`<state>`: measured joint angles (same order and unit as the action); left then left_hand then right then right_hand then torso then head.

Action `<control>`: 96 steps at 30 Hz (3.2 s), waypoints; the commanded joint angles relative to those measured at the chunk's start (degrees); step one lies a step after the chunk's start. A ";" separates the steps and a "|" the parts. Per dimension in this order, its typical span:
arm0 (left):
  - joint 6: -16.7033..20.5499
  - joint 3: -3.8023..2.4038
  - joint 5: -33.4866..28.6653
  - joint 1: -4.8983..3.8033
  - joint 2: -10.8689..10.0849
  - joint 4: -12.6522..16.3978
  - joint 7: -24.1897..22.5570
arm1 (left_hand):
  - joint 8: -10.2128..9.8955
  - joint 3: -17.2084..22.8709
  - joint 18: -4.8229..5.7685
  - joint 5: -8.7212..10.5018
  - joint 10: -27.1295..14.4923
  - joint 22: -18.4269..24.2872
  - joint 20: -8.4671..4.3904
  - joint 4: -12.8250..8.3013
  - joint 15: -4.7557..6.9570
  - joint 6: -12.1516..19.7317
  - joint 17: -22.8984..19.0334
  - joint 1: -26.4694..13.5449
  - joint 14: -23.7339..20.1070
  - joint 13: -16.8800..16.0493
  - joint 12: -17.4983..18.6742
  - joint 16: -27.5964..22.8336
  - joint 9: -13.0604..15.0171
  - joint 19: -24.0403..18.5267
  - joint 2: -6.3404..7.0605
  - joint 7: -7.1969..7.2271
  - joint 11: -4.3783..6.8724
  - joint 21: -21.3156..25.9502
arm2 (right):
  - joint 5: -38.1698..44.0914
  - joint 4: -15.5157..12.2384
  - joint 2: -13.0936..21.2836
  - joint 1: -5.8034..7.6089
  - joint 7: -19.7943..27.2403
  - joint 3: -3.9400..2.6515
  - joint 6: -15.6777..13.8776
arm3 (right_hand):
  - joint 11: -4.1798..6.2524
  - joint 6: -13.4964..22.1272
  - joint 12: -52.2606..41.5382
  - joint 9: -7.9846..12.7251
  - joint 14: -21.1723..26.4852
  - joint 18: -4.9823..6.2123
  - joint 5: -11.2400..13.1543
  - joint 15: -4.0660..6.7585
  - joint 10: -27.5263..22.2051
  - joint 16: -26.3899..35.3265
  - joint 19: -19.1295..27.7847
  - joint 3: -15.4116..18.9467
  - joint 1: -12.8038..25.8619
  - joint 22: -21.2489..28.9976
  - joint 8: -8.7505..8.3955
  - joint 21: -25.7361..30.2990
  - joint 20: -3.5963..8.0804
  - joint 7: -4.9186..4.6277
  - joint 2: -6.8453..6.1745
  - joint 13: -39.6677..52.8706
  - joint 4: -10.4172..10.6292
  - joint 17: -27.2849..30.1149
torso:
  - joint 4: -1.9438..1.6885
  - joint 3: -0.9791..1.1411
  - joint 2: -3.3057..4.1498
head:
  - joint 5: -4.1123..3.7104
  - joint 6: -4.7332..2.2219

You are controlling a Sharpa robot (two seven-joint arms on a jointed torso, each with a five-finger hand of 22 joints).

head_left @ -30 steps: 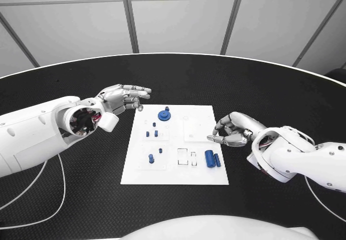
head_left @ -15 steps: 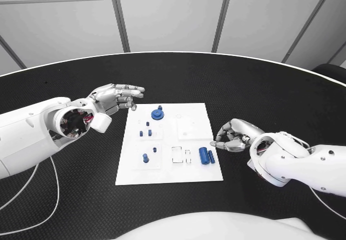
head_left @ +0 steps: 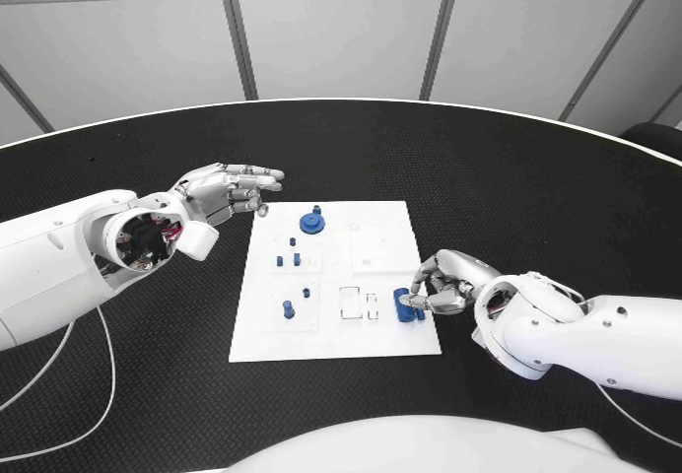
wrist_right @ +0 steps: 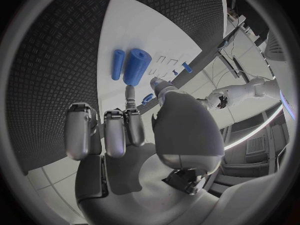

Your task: Assemble the parts on the task board

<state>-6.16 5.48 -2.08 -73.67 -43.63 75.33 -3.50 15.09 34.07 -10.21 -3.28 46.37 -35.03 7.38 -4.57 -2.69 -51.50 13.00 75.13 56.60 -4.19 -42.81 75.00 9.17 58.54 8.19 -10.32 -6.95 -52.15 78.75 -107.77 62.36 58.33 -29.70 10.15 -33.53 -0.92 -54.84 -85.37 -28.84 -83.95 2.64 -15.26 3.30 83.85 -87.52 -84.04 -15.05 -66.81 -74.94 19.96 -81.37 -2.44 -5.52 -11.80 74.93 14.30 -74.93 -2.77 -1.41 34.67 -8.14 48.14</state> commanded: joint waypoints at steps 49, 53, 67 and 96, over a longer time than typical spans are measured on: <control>-0.29 0.00 0.00 0.00 0.16 -0.24 0.48 | -0.39 -0.14 -0.40 0.10 -0.45 0.21 0.40 0.76 -0.11 0.19 -0.03 -0.48 -0.17 -0.08 0.25 -0.15 0.12 0.06 -0.50 -0.31 -0.13 0.48 | 3.50 3.32 -5.77 -0.96 -2.56 -0.04 4.74 | -0.11 1.01 0.80 -2.40 -5.13 -0.67 1.73 -0.25 1.71 -0.25 -3.83 8.18 4.68 -10.09 0.67 0.23 -0.24 -0.01 2.72 9.12 2.33 -10.55 | -0.09 0.03 0.13 | 0.60 0.21; -0.31 0.00 0.00 -0.01 0.18 -0.23 0.50 | -0.39 -0.14 -0.40 0.10 -0.45 0.21 0.40 0.76 -0.11 0.19 -0.03 -0.48 -0.17 -0.08 0.25 -0.15 0.12 0.06 -0.50 -0.31 -0.13 0.48 | 3.50 3.75 -6.23 -0.96 -2.79 -0.03 5.01 | -0.10 0.99 0.84 -2.47 -5.13 -0.67 1.45 -0.24 1.69 -0.26 -3.82 8.28 4.45 -10.10 0.70 0.22 -0.24 0.00 2.88 9.10 2.25 -10.58 | -0.06 0.00 0.07 | 0.70 0.28; -0.32 0.00 0.00 -0.01 0.22 -0.26 0.58 | -0.41 -0.18 -0.40 0.10 -0.47 0.25 0.41 0.85 -0.12 0.17 -0.03 -0.54 -0.17 -0.09 0.25 -0.15 0.13 0.08 -0.50 -0.31 -0.13 0.52 | 3.50 5.41 -7.53 -0.96 -3.22 -0.04 5.07 | -0.09 1.15 0.95 -3.06 -5.18 -0.74 2.08 -0.23 1.73 -0.39 -3.89 7.42 -1.56 -10.40 0.61 -0.08 -0.22 -0.02 4.23 9.29 1.05 -10.82 | 0.03 0.03 0.07 | 1.17 0.23; -0.37 0.00 0.01 -0.02 0.18 -0.24 0.77 | -0.44 -0.25 -0.40 0.11 -0.50 0.29 0.43 0.95 -0.13 0.19 -0.02 -0.64 -0.17 -0.09 0.25 -0.14 0.14 0.09 -0.47 -0.32 -0.14 0.58 | 5.15 2.13 -5.40 -0.96 -2.76 -0.07 1.57 | 0.14 -0.98 0.88 -2.71 -5.32 -0.95 -6.78 -0.08 2.12 -0.78 -4.13 -7.47 -5.19 -11.18 -0.78 -0.97 -0.15 0.17 -0.41 10.02 -2.40 -11.61 | 0.09 0.20 0.06 | 0.95 -0.20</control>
<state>-6.52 5.48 -2.07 -73.69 -43.45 75.10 -2.73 14.87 33.76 -10.21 -3.28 46.16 -34.80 7.38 -3.95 -2.69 -51.50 13.00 74.90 56.60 -4.21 -42.81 74.99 9.23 58.54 7.95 -10.32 -7.16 -51.92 83.90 -105.40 56.83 57.37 -32.51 10.08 -31.61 -0.93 -54.81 -84.32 -31.50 -83.95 2.65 -21.86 3.29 83.84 -87.94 -84.04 -22.26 -72.64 -74.91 18.86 -82.15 -2.45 -6.00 -12.39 74.93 11.87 -74.93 -2.65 -1.24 34.76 -7.14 48.02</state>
